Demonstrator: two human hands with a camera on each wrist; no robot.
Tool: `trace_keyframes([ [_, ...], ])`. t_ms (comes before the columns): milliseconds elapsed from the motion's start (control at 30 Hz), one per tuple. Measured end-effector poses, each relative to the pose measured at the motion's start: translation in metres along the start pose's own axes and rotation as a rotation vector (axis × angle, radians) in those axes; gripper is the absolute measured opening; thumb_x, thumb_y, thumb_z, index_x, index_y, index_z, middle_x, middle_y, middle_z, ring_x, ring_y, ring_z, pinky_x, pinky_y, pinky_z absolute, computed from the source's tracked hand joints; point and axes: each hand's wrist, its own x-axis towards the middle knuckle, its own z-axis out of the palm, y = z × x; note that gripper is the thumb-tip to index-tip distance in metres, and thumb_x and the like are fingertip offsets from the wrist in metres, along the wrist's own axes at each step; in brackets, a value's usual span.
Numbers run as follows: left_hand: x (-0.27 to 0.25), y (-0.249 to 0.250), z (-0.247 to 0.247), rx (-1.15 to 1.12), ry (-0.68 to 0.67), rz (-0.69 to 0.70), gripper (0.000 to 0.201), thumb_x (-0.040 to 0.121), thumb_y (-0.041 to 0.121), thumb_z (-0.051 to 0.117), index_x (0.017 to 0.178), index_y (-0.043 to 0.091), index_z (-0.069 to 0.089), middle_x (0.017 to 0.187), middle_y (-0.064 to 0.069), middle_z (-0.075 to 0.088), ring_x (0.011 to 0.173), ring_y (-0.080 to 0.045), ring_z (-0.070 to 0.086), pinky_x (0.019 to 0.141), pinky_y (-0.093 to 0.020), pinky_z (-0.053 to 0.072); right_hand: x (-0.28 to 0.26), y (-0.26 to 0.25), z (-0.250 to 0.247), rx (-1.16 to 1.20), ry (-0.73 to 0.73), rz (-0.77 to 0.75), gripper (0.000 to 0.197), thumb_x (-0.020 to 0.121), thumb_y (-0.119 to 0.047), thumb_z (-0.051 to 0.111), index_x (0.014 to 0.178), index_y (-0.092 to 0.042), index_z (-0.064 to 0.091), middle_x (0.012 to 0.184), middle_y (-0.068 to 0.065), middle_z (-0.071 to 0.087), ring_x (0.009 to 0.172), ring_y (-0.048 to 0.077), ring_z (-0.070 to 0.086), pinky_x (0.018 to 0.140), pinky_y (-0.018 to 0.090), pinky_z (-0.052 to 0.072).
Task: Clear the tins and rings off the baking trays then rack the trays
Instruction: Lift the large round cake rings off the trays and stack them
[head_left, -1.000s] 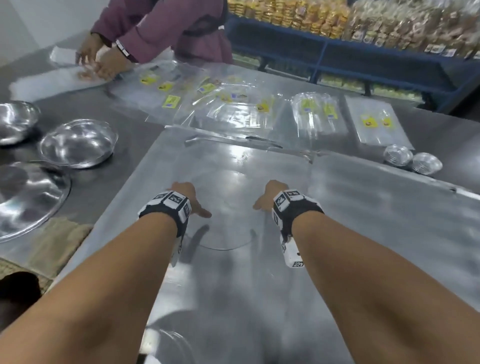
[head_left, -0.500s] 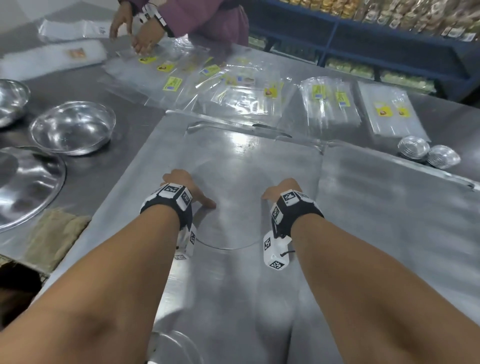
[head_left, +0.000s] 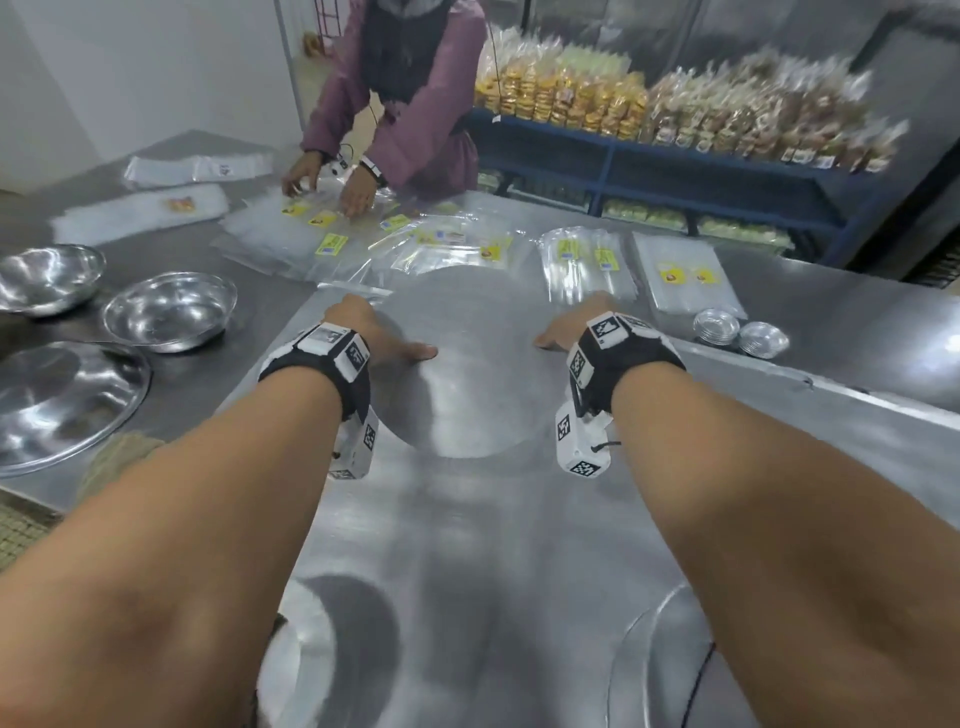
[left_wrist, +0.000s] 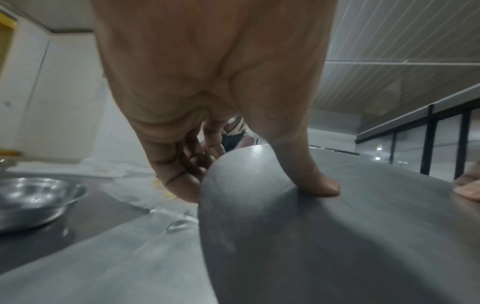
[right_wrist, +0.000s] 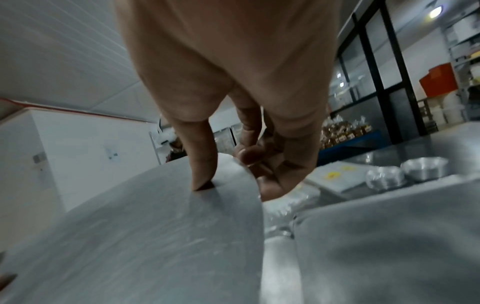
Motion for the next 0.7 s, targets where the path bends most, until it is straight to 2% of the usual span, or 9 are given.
trace_keyframes([
  [100,-0.044,0.037,-0.010,0.017,0.033,0.102,0.108,0.062,0.067,0.084,0.142,0.007,0.042,0.135,-0.009,0.057,0.126,-0.033,0.055,0.097,-0.036,0.045,-0.025,0.020,-0.049,-0.070,0.099,-0.008,0.040,0.077,-0.023,0.077,0.110,-0.002,0.066,0.091,0.009,0.066,0.082,0.018,0.063,0.068,0.023,0.050],
  [167,-0.074,0.063,-0.011,0.042,0.039,0.170,0.107,0.061,0.069,0.084,0.140,0.010,0.042,0.131,-0.009,0.059,0.122,-0.033,0.056,0.099,-0.038,0.049,-0.041,0.041,-0.077,-0.088,0.126,0.003,0.029,0.078,-0.024,0.076,0.095,-0.002,0.066,0.094,0.011,0.065,0.081,0.018,0.059,0.072,0.026,0.048],
  [300,-0.126,0.108,0.005,0.060,0.017,0.283,0.106,0.056,0.070,0.085,0.134,0.013,0.043,0.123,-0.008,0.059,0.112,-0.033,0.060,0.094,-0.045,0.053,-0.073,0.103,-0.124,0.010,0.137,0.010,0.051,0.078,-0.023,0.077,0.118,0.005,0.062,0.104,0.008,0.063,0.088,0.020,0.057,0.066,0.022,0.050],
  [367,-0.151,0.127,0.019,0.069,0.025,0.330,0.105,0.052,0.071,0.086,0.129,0.013,0.045,0.120,-0.008,0.059,0.110,-0.033,0.059,0.091,-0.045,0.054,-0.090,0.133,-0.141,0.023,0.135,0.041,0.041,0.079,-0.026,0.078,0.101,0.006,0.065,0.095,0.011,0.063,0.085,0.020,0.059,0.070,0.025,0.051],
  [433,-0.173,0.142,0.036,0.060,0.019,0.372,0.102,0.052,0.071,0.086,0.127,0.012,0.048,0.119,-0.009,0.059,0.110,-0.033,0.059,0.091,-0.044,0.054,-0.102,0.165,-0.155,0.086,0.146,0.076,0.032,0.074,-0.027,0.082,0.089,-0.006,0.063,0.099,0.012,0.066,0.089,0.024,0.064,0.083,0.036,0.057],
  [533,-0.202,0.158,0.059,0.017,0.004,0.426,0.085,0.063,0.069,0.082,0.113,0.004,0.061,0.106,-0.013,0.067,0.097,-0.034,0.068,0.083,-0.043,0.059,-0.119,0.214,-0.165,0.192,0.135,0.111,0.045,0.069,-0.024,0.084,0.105,-0.015,0.059,0.105,0.008,0.058,0.092,0.023,0.060,0.089,0.040,0.056],
  [600,-0.218,0.161,0.075,-0.043,-0.004,0.456,0.079,0.066,0.064,0.084,0.100,-0.005,0.069,0.095,-0.021,0.072,0.084,-0.034,0.072,0.076,-0.046,0.061,-0.124,0.250,-0.167,0.210,0.137,0.160,0.068,0.053,-0.030,0.092,0.112,-0.011,0.064,0.109,0.009,0.065,0.097,0.026,0.067,0.087,0.044,0.058],
  [667,-0.232,0.159,0.095,-0.108,-0.022,0.473,0.079,0.063,0.060,0.088,0.093,-0.011,0.069,0.092,-0.026,0.072,0.077,-0.035,0.073,0.071,-0.050,0.061,-0.110,0.300,-0.161,0.302,0.137,0.213,0.086,0.026,-0.035,0.098,0.103,-0.013,0.067,0.103,0.007,0.073,0.092,0.028,0.071,0.081,0.047,0.059],
  [700,-0.239,0.157,0.105,-0.123,-0.031,0.477,0.080,0.061,0.060,0.089,0.091,-0.012,0.069,0.093,-0.027,0.072,0.076,-0.036,0.073,0.069,-0.051,0.061,-0.108,0.321,-0.157,0.363,0.138,0.228,0.082,0.021,-0.032,0.098,0.095,-0.014,0.067,0.098,0.007,0.074,0.089,0.028,0.072,0.081,0.047,0.059],
])
